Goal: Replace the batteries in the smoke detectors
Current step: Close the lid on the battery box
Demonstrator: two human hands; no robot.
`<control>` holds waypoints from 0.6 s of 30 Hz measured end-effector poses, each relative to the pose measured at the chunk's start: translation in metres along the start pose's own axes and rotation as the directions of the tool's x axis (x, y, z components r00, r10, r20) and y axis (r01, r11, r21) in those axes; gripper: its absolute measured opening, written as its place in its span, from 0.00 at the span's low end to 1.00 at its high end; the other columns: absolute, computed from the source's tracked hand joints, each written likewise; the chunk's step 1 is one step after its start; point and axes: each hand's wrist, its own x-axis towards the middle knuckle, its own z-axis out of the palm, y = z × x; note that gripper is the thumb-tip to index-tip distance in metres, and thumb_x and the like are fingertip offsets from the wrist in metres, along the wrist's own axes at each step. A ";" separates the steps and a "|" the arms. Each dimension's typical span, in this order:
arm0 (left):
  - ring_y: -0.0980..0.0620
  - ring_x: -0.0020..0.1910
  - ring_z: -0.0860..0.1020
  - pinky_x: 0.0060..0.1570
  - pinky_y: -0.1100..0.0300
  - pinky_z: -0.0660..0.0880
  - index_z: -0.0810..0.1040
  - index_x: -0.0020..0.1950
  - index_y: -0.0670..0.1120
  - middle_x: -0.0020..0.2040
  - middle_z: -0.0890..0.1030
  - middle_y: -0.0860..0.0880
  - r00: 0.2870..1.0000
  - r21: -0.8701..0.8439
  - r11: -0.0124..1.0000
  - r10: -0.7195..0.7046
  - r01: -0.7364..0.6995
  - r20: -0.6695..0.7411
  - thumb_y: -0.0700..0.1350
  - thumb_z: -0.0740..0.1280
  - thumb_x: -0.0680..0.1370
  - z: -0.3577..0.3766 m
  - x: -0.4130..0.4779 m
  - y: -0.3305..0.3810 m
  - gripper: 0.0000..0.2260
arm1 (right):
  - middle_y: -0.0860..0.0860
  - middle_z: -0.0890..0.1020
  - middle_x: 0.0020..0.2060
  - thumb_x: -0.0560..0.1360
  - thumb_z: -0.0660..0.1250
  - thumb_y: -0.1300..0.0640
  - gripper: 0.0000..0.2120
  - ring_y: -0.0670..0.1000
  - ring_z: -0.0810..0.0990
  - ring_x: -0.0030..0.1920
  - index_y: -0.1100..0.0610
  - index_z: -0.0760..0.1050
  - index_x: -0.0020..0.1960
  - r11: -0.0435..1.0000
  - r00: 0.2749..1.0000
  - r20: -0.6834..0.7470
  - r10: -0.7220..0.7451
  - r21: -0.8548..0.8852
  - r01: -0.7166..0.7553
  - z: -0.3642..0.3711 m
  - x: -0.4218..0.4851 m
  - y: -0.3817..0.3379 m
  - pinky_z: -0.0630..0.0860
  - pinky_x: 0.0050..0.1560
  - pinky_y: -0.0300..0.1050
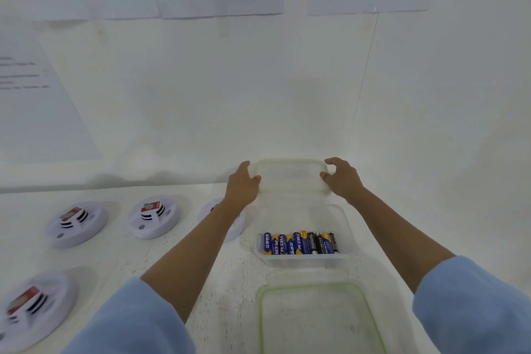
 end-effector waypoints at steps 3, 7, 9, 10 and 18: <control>0.46 0.76 0.49 0.72 0.53 0.51 0.58 0.75 0.48 0.77 0.52 0.45 0.965 0.169 0.964 0.169 -0.204 0.199 0.50 0.59 0.80 0.000 -0.002 -0.006 0.24 | 0.56 0.72 0.65 0.79 0.57 0.59 0.22 0.56 0.72 0.64 0.53 0.61 0.72 0.986 0.998 0.033 -0.047 -0.158 0.051 -0.001 0.005 -0.003 0.68 0.63 0.50; 0.54 0.76 0.45 0.73 0.53 0.45 0.64 0.72 0.48 0.77 0.54 0.50 0.876 0.152 0.901 0.336 -0.406 0.346 0.52 0.70 0.73 -0.003 0.001 -0.010 0.30 | 0.52 0.62 0.73 0.77 0.55 0.63 0.25 0.52 0.62 0.72 0.52 0.58 0.73 0.920 0.965 0.170 -0.198 -0.306 0.243 0.003 0.014 -0.014 0.57 0.72 0.47; 0.55 0.75 0.52 0.73 0.57 0.49 0.64 0.72 0.48 0.75 0.60 0.51 0.855 0.187 0.873 0.362 -0.451 0.372 0.51 0.72 0.71 -0.004 0.005 -0.005 0.32 | 0.50 0.60 0.74 0.79 0.54 0.59 0.23 0.50 0.58 0.74 0.52 0.58 0.74 0.882 0.935 0.258 -0.242 -0.342 0.323 0.011 0.018 -0.021 0.47 0.75 0.48; 0.56 0.75 0.55 0.72 0.58 0.51 0.65 0.72 0.48 0.75 0.62 0.51 0.848 0.211 0.859 0.365 -0.466 0.385 0.51 0.73 0.71 -0.004 0.008 -0.003 0.33 | 0.49 0.59 0.74 0.80 0.53 0.57 0.23 0.49 0.56 0.74 0.52 0.57 0.74 0.862 0.921 0.298 -0.253 -0.363 0.354 0.016 0.019 -0.025 0.44 0.74 0.49; 0.52 0.68 0.68 0.66 0.60 0.61 0.68 0.71 0.45 0.71 0.69 0.50 0.781 0.475 0.626 0.422 -0.619 0.461 0.53 0.72 0.71 -0.005 0.019 0.008 0.31 | 0.53 0.63 0.72 0.79 0.55 0.48 0.25 0.54 0.60 0.71 0.54 0.59 0.73 0.790 0.912 0.313 -0.265 -0.471 0.392 0.036 0.033 -0.035 0.56 0.70 0.49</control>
